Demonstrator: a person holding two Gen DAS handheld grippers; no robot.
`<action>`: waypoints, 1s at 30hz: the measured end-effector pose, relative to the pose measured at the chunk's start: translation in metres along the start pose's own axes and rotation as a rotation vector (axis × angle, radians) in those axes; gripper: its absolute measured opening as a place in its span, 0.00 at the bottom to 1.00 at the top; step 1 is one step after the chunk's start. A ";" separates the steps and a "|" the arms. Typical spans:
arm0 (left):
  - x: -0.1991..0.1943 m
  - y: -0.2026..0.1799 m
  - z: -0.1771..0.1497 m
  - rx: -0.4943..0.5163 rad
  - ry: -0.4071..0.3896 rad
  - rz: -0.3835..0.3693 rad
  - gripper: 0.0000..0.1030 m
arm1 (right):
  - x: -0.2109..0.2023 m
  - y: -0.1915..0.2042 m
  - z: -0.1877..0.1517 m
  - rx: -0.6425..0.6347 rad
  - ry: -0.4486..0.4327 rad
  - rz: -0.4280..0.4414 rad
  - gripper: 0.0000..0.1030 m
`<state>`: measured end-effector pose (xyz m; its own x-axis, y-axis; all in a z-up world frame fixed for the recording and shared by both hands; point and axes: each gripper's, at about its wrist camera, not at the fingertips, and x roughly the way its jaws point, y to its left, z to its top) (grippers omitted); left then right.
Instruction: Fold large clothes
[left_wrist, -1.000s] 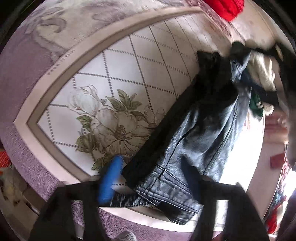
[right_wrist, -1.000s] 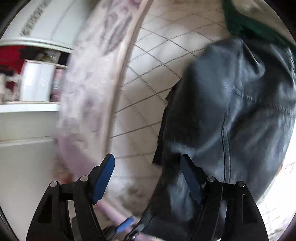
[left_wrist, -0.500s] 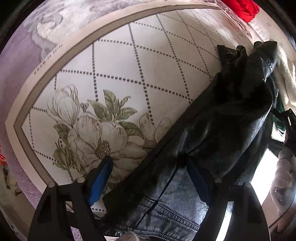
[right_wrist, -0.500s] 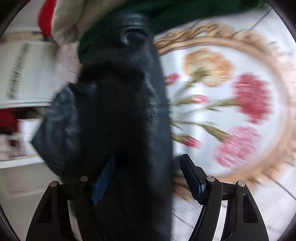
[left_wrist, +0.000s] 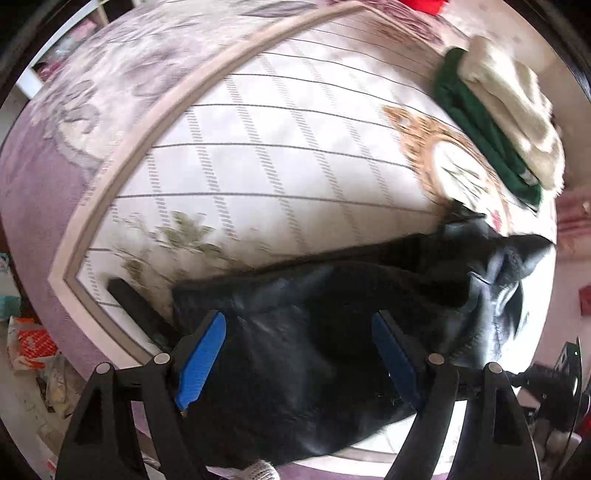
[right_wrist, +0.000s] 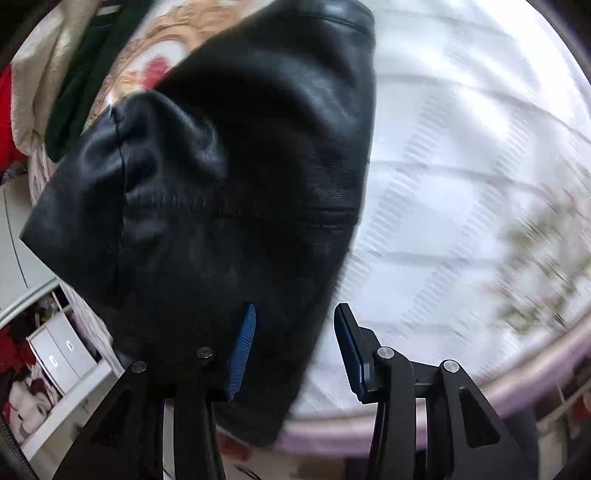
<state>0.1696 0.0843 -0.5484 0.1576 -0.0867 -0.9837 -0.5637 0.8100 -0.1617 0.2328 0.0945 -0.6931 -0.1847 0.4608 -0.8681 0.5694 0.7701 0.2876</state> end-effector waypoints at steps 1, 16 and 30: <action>0.005 -0.010 0.003 0.021 0.002 -0.009 0.78 | -0.013 -0.007 -0.005 -0.016 -0.018 -0.031 0.46; 0.085 -0.011 0.052 -0.055 0.036 0.057 0.81 | 0.056 0.210 0.041 -0.577 -0.168 -0.152 0.40; -0.001 0.073 0.022 -0.193 -0.084 0.126 0.81 | -0.003 0.220 -0.038 -0.705 -0.025 0.023 0.40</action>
<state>0.1457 0.1562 -0.5575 0.1388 0.0635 -0.9883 -0.7263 0.6849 -0.0580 0.3279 0.2797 -0.6117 -0.1556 0.4766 -0.8653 -0.0837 0.8664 0.4923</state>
